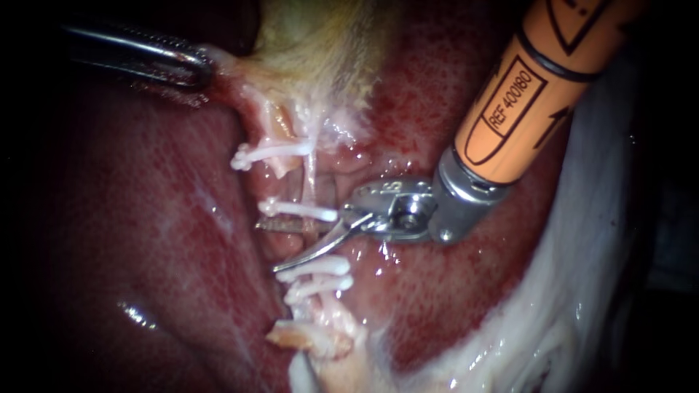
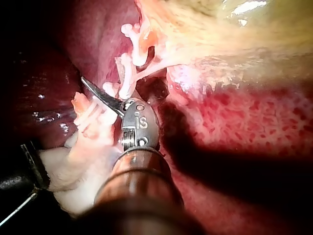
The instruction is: Go to the cutting position right tube
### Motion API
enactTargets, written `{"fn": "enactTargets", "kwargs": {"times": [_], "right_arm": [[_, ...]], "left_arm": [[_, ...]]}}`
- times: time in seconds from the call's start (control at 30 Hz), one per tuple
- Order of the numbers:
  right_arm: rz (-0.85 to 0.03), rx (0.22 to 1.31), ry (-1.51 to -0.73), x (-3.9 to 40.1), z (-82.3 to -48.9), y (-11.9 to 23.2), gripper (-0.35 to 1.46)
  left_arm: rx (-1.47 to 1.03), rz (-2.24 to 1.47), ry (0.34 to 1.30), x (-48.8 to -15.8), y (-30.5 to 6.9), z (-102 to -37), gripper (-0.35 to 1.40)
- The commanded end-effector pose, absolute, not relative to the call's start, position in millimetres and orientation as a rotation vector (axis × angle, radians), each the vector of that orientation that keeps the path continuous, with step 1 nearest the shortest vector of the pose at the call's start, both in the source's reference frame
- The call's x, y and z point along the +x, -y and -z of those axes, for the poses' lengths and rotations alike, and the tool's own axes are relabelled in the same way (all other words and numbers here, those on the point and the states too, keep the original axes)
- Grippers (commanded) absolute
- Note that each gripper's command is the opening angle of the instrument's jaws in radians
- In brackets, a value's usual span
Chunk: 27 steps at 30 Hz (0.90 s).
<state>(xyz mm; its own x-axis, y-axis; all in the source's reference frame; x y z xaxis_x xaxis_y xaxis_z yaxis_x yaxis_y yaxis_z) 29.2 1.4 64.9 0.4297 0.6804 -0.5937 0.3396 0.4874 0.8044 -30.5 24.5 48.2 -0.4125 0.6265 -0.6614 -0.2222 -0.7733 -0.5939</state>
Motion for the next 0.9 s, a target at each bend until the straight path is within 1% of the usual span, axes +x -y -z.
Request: {"fn": "enactTargets", "kwargs": {"times": [0.03, 0.27, 0.4, 0.7, 0.9], "right_arm": [[-0.281, 1.103, -1.161, 29.4, -64.8, -1.3, 1.31], [-0.289, 1.121, -1.188, 30.2, -64.4, -1.1, 1.31], [-0.292, 1.128, -1.19, 30.2, -64.1, -0.9, 1.31], [-0.293, 1.149, -1.201, 29.8, -62.2, -0.4, 1.31], [-0.3, 1.174, -1.231, 29.9, -61.2, -0.4, 1.33]], "left_arm": [[-1.286, -2.201, 0.576, -30.5, -24.5, -48.2, -0.35], [-1.286, -2.201, 0.576, -30.5, -24.5, -48.2, -0.35], [-1.286, -2.201, 0.576, -30.5, -24.6, -48.2, -0.35], [-1.286, -2.201, 0.577, -30.5, -24.6, -48.3, -0.35], [-1.287, -2.201, 0.577, -30.4, -24.6, -48.3, -0.35]]}}
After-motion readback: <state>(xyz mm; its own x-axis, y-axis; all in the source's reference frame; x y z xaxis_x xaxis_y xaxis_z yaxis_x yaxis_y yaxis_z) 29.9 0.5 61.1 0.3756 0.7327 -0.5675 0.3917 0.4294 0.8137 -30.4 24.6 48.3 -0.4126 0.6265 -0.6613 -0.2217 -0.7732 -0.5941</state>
